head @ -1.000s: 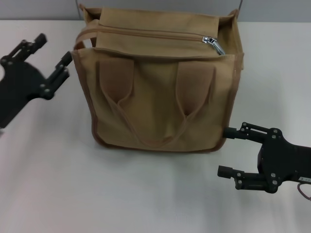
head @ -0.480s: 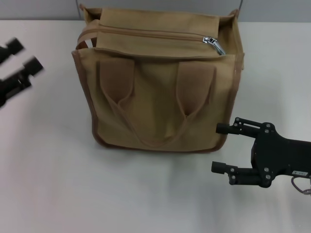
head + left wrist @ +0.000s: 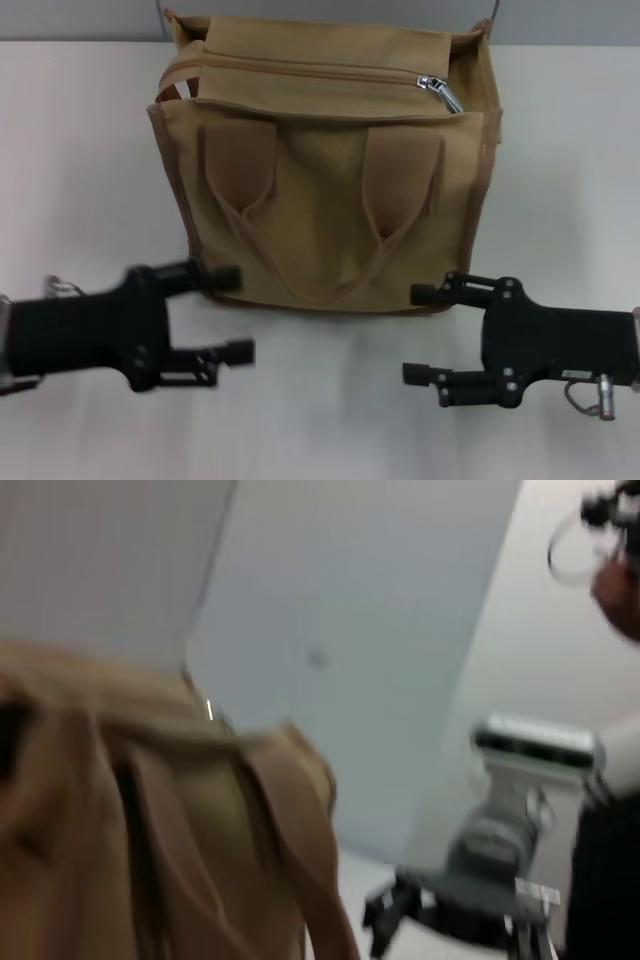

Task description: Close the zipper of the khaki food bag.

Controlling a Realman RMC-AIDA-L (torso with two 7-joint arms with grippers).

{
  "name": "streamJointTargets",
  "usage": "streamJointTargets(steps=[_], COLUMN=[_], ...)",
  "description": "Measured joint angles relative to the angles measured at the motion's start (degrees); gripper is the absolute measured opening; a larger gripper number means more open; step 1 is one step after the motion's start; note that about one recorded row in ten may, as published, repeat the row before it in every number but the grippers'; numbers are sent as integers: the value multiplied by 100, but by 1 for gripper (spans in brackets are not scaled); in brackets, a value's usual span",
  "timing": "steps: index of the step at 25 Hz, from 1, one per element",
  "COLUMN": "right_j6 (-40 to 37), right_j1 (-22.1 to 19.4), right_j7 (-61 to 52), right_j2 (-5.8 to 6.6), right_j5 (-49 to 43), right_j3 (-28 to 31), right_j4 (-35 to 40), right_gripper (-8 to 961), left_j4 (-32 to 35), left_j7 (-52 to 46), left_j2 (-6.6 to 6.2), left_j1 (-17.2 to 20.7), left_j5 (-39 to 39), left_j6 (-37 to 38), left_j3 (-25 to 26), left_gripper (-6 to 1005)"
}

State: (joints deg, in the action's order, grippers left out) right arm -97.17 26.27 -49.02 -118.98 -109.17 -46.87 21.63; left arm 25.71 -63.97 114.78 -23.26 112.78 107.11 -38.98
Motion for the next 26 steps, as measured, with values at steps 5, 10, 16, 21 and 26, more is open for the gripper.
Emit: streamJointTargets(steps=[5, 10, 16, 21, 26], right_j6=[123, 127, 129, 129, 129], right_j1=[20, 20, 18, 24, 35], right_j7=[10, 16, 25, 29, 33], right_j2=[-23, -22, -25, -29, -29], right_j5=[-108, -112, -114, -114, -114], right_j3=[-23, -24, -24, -24, -24], right_j4=[-68, -90, -121, -124, -124], right_gripper=[801, 801, 801, 801, 801], left_j4=[-14, -7, -19, -27, -3], left_j7=[164, 189, 217, 218, 219], left_j2=[111, 115, 114, 102, 113], left_j1=[-94, -98, -94, -63, -39], left_j5=[584, 606, 612, 615, 622], left_j6=[-365, -309, -305, -299, -293], left_j3=[-4, -5, -4, 13, 8], left_gripper=[841, 840, 840, 840, 840])
